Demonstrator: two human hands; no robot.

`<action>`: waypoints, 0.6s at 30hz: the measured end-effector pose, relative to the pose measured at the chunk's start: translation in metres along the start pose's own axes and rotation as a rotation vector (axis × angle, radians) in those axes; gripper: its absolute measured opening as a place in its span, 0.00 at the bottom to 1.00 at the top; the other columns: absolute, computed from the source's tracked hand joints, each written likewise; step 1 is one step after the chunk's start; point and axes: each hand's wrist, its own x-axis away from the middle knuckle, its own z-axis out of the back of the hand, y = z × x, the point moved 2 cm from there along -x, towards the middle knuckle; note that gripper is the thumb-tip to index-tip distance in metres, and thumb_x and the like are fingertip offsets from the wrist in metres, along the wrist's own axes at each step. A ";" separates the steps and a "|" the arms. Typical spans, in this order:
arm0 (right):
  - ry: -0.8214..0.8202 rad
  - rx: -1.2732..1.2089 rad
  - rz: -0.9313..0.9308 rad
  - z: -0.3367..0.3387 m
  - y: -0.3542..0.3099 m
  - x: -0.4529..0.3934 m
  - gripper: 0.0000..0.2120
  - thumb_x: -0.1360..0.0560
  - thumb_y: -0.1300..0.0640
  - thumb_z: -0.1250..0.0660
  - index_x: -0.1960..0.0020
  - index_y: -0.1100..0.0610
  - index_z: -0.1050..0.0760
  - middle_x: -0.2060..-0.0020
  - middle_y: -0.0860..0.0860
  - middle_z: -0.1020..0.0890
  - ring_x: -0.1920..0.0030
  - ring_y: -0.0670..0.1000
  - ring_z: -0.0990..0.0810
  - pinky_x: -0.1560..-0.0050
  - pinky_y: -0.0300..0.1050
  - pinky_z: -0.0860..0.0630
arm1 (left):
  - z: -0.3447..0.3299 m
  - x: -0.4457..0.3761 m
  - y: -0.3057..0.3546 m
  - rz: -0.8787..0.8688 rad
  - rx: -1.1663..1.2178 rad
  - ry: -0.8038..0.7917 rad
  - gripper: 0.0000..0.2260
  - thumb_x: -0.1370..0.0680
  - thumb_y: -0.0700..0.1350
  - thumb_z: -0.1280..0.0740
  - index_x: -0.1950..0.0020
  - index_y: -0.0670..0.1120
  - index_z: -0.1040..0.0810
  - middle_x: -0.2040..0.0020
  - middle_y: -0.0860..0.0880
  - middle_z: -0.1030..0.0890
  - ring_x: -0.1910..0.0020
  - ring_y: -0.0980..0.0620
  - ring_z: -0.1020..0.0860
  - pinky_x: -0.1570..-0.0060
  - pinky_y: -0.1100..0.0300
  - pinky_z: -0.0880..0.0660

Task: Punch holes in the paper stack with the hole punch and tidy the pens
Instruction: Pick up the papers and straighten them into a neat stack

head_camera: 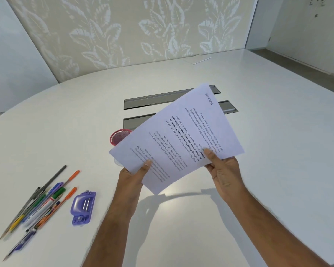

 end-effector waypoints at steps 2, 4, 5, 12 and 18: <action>-0.002 0.087 0.044 -0.001 -0.008 0.000 0.21 0.23 0.63 0.23 0.32 0.50 0.18 0.33 0.55 0.16 0.34 0.56 0.16 0.40 0.49 0.17 | 0.005 0.000 0.000 -0.017 0.020 0.023 0.16 0.23 0.46 0.24 0.35 0.55 0.17 0.37 0.47 0.15 0.38 0.45 0.17 0.41 0.48 0.19; 0.016 0.181 0.086 -0.003 -0.019 0.000 0.19 0.23 0.61 0.23 0.33 0.51 0.18 0.35 0.54 0.14 0.35 0.57 0.15 0.39 0.51 0.18 | 0.012 -0.002 0.003 -0.034 0.045 0.043 0.17 0.23 0.42 0.24 0.35 0.52 0.17 0.36 0.47 0.15 0.39 0.48 0.16 0.44 0.56 0.18; 0.033 0.230 0.105 -0.003 -0.024 -0.001 0.17 0.23 0.60 0.23 0.35 0.51 0.17 0.37 0.55 0.14 0.36 0.57 0.15 0.38 0.53 0.18 | 0.016 -0.003 0.005 -0.031 0.047 0.050 0.18 0.24 0.42 0.24 0.34 0.52 0.17 0.37 0.46 0.15 0.41 0.49 0.16 0.46 0.57 0.18; 0.019 0.534 0.225 -0.016 -0.052 0.001 0.10 0.22 0.56 0.23 0.44 0.45 0.16 0.46 0.47 0.10 0.48 0.48 0.11 0.52 0.38 0.18 | 0.012 0.000 0.022 -0.044 -0.226 -0.046 0.14 0.28 0.50 0.21 0.42 0.55 0.15 0.47 0.47 0.11 0.50 0.50 0.13 0.51 0.58 0.17; -0.128 0.681 0.309 -0.041 -0.063 0.006 0.11 0.20 0.51 0.26 0.39 0.41 0.19 0.45 0.43 0.11 0.49 0.46 0.11 0.56 0.38 0.16 | -0.019 0.000 0.047 -0.146 -0.279 -0.089 0.11 0.23 0.43 0.24 0.43 0.55 0.15 0.46 0.54 0.11 0.50 0.54 0.13 0.56 0.67 0.19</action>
